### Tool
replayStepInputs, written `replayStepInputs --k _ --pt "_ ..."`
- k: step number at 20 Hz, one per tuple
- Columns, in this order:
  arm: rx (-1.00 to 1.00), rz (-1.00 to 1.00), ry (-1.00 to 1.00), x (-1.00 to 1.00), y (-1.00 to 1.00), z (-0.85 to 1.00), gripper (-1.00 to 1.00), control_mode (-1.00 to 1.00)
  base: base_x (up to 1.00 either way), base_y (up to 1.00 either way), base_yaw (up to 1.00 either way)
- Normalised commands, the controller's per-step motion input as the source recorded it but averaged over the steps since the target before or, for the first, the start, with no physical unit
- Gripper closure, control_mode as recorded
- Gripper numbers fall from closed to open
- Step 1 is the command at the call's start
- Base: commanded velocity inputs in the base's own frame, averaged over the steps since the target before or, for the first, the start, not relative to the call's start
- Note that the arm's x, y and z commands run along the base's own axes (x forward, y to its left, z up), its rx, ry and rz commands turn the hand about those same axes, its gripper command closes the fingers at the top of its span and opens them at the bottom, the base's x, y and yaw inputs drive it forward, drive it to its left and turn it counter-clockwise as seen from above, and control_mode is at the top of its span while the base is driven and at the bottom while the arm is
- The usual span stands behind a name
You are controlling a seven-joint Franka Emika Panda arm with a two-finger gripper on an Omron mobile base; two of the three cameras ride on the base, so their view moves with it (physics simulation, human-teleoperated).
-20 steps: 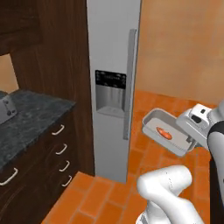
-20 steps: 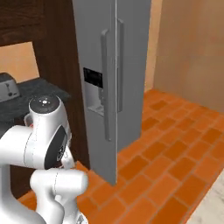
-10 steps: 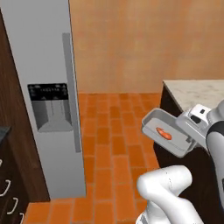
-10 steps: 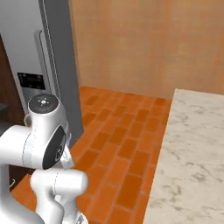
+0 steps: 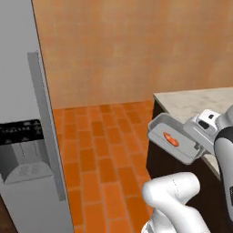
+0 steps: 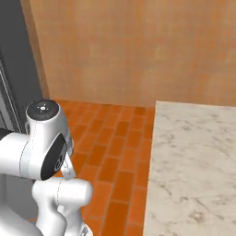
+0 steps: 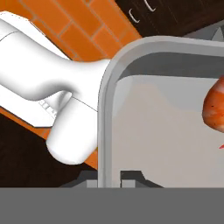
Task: Take the meat container that has the shrimp and place it on the second highest rack of the freezer. Then take the vegetable container that has the cucumber and garlic and place it on the highest rack of the freezer.
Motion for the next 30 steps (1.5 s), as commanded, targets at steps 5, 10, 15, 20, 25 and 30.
replayStepInputs --k 5,10,15,20,25,30 --pt "0.00 0.00 0.00 0.00 0.00 0.00 1.00 1.00 1.00 0.07 -0.14" --pt "0.00 0.00 0.00 0.00 0.00 0.00 1.00 1.00 1.00 0.20 -0.01" --pt "0.00 0.00 0.00 0.00 0.00 0.00 1.00 1.00 1.00 0.24 0.02" --pt "0.00 0.00 0.00 0.00 0.00 0.00 1.00 1.00 0.74 0.28 0.19" --pt "0.00 0.00 0.00 0.00 0.00 0.00 1.00 1.00 0.17 0.41 0.41" --pt "0.00 0.00 0.00 0.00 0.00 0.00 1.00 1.00 0.06 0.33 0.54"
